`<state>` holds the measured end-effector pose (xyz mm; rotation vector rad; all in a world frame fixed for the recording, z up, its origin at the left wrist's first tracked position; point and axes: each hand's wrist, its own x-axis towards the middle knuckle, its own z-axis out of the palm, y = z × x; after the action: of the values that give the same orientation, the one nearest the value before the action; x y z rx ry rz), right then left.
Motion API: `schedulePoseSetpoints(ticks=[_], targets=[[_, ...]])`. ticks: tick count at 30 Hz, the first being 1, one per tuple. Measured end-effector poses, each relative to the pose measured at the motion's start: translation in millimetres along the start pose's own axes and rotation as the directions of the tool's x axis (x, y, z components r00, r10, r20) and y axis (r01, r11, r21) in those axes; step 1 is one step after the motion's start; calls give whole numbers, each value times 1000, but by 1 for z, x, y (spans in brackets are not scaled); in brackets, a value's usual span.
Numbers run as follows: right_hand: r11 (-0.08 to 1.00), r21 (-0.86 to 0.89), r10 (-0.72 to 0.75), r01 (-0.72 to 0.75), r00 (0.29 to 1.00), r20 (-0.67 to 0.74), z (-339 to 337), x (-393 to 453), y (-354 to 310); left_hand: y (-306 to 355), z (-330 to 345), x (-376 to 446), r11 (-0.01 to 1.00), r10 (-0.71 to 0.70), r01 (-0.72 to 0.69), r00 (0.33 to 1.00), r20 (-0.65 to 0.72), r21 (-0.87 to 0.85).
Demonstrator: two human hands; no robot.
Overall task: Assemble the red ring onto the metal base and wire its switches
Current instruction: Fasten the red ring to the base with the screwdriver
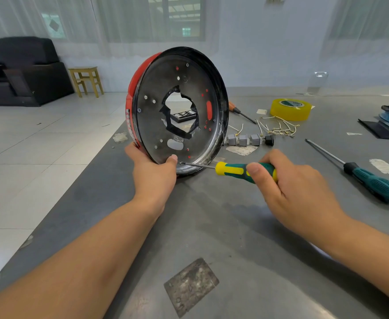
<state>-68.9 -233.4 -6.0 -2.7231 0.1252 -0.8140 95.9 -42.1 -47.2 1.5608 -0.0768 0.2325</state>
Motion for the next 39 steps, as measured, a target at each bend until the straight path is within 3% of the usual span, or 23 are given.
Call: schedulePoseSetpoints(ticks=[3,5,9,12,14,18,26,29,33,37,39], targets=[[980,193,32,-53,994,109,0,1,7,0,0,0,1000,-3,3,1000,0,-5],[975,221,-6,-30,987,162,-4,2,7,0,1,0,1000,-10,10,1000,-2,-9],[989,149,-17,-1,993,120,-4,1,5,-1,0,0,1000,-6,6,1000,-8,4],[997,51,53,-58,995,90,-2,2,6,-1,0,1,1000,-6,6,1000,-9,-2],[989,109,82,-95,990,118,-3,4,6,-1,0,1,1000,-8,8,1000,-12,-2],[979,199,0,-39,981,193,-7,3,5,-1,1,1,1000,-10,10,1000,-12,-5],[974,204,74,-97,990,117,-2,2,3,-2,0,1,1000,-2,2,1000,-15,18],[966,256,5,-38,992,128,-2,-1,0,-2,0,2,1000,-10,10,1000,-9,3],[971,233,11,-48,987,158,-3,-2,-2,-1,0,1,1000,-17,17,1000,2,-18],[993,98,49,-58,994,94,-1,-2,1,-1,0,1,999,-23,24,1000,7,-34],[990,128,50,-62,994,95,-2,-1,2,-2,0,2,999,-25,25,1000,7,-32]])
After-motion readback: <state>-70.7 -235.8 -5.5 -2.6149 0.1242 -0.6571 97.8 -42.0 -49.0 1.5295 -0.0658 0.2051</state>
